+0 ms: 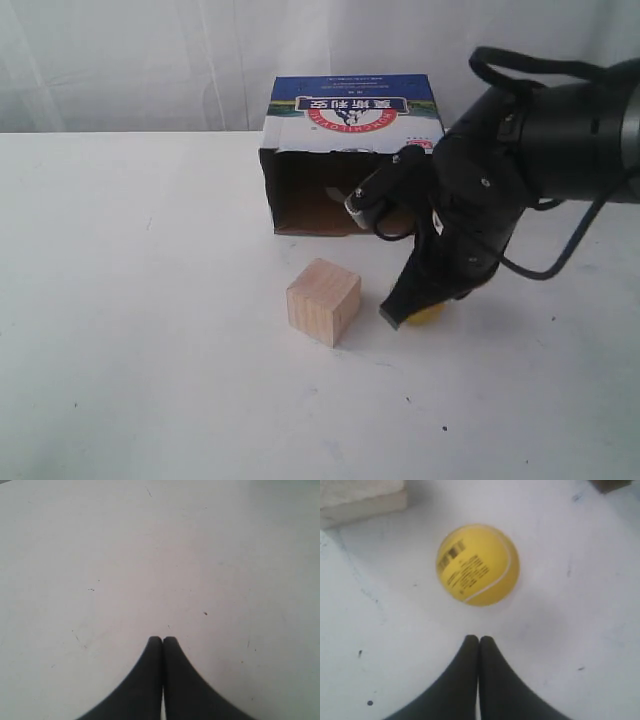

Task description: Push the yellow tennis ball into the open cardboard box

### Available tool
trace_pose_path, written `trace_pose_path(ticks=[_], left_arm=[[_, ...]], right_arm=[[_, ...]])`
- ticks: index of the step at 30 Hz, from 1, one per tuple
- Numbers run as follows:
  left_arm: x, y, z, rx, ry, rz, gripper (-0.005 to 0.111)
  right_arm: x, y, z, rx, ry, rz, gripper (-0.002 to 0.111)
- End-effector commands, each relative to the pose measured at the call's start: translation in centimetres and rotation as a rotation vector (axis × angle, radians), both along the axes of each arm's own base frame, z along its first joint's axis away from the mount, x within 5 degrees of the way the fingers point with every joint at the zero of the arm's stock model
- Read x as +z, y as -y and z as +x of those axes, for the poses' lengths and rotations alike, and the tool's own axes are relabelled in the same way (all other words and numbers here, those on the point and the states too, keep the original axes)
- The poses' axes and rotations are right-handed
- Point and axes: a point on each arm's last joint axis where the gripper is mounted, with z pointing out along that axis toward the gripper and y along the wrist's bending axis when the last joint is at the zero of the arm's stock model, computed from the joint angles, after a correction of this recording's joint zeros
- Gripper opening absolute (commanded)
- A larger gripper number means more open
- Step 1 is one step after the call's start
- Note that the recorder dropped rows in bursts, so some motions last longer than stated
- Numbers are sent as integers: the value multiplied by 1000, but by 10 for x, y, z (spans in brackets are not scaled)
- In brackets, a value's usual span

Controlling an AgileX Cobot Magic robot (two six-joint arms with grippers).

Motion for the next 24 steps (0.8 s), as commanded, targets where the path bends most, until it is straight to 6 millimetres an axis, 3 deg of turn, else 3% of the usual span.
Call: trace_pose_path(ticks=[1, 8, 11, 13, 14, 17, 19, 20, 22, 24], left_arm=[[-2, 0, -1, -5, -7, 10, 0], [-2, 0, -1, -5, -7, 10, 0], [-2, 0, -1, -5, -7, 10, 0], [-2, 0, -1, -5, -7, 10, 0], [-2, 0, -1, -5, -7, 10, 0], [-2, 0, -1, -5, -7, 10, 0], [-2, 0, -1, -5, -7, 10, 0], [-2, 0, -1, -5, -7, 10, 0], [-2, 0, -1, -5, -7, 10, 0], [-2, 0, -1, -5, -7, 10, 0]], right_arm=[[-15, 2, -9, 16, -32, 26, 0], [-54, -11, 4, 57, -41, 44, 0], [-65, -17, 31, 97, 11, 21, 0], [-49, -18, 59, 65, 75, 35, 0], [-31, -17, 74, 39, 120, 49, 0], [48, -19, 95, 13, 273, 71, 0], [96, -20, 86, 29, 338, 90, 0], [108, -21, 78, 32, 347, 93, 0], [117, -20, 61, 31, 320, 92, 0], [110, -20, 48, 37, 283, 78, 0]])
